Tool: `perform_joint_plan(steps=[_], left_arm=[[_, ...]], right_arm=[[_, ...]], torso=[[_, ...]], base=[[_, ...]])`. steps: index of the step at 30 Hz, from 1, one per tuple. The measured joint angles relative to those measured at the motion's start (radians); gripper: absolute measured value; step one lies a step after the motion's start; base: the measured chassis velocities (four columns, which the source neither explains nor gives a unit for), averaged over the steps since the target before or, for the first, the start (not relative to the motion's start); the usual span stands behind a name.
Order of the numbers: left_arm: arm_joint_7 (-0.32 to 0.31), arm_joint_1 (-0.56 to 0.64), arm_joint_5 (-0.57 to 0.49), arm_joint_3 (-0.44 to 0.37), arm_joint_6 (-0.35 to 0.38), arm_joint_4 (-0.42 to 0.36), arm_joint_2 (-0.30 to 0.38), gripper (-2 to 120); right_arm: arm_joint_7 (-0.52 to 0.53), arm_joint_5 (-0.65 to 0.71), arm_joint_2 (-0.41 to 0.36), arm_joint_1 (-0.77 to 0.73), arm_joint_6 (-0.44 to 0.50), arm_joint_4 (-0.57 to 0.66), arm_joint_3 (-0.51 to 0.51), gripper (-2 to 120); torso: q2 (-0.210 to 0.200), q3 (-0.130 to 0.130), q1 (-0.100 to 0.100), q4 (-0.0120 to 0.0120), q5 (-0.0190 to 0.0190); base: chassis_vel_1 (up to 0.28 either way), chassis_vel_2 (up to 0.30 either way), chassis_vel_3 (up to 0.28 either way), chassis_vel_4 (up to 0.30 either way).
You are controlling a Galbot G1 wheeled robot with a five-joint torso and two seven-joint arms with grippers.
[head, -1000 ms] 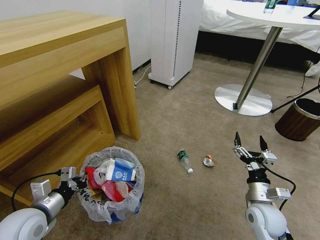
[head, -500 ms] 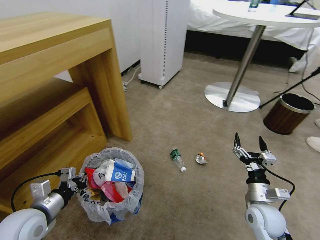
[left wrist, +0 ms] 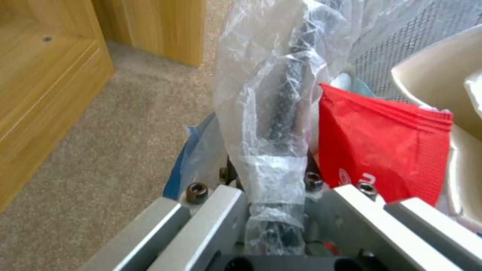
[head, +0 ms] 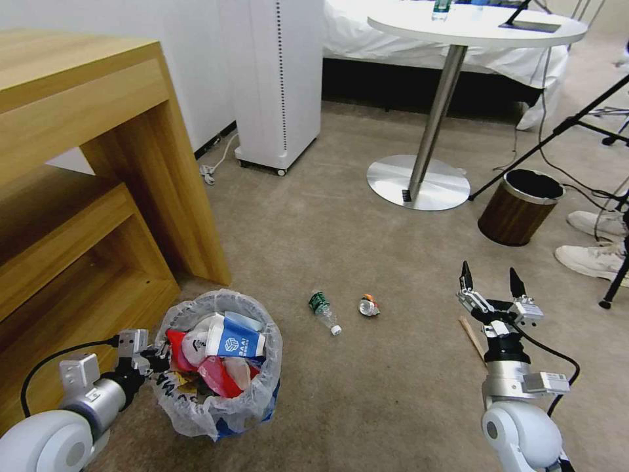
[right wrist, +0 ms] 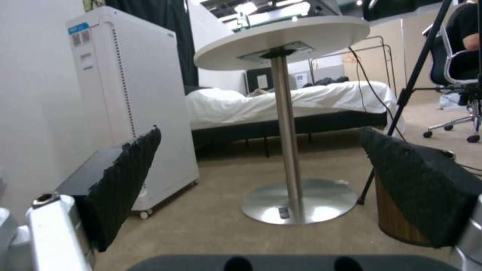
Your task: Pick up the trash bin and place the garbage on the floor into it.
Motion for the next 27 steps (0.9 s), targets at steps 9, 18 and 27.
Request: perform_joint_plan(steps=[9,18,27], left_arm=[[-0.001,0.004,0.004,0.000,-0.001,0.010,-0.002,1],[0.001,0.011,0.013,-0.001,-0.006,0.001,-0.009,1],[0.003,0.022,0.016,-0.004,-0.008,-0.023,-0.016,1]], right_arm=[[-0.022,0.010,-0.005,-0.003,0.006,-0.019,-0.001,100],[-0.023,0.020,-0.010,-0.014,-0.012,-0.007,0.006,100],[-0.023,0.013,-0.001,-0.024,-0.016,0.003,0.014,100]], torso=[[0.000,0.000,0.000,0.0001,0.0000],[0.000,0.000,0.000,0.0001,-0.0001],[0.000,0.000,0.000,0.0001,0.0000]], base=[[0.000,0.000,0.000,0.000],[0.000,0.000,0.000,0.000],[-0.044,0.036,0.041,-0.049]])
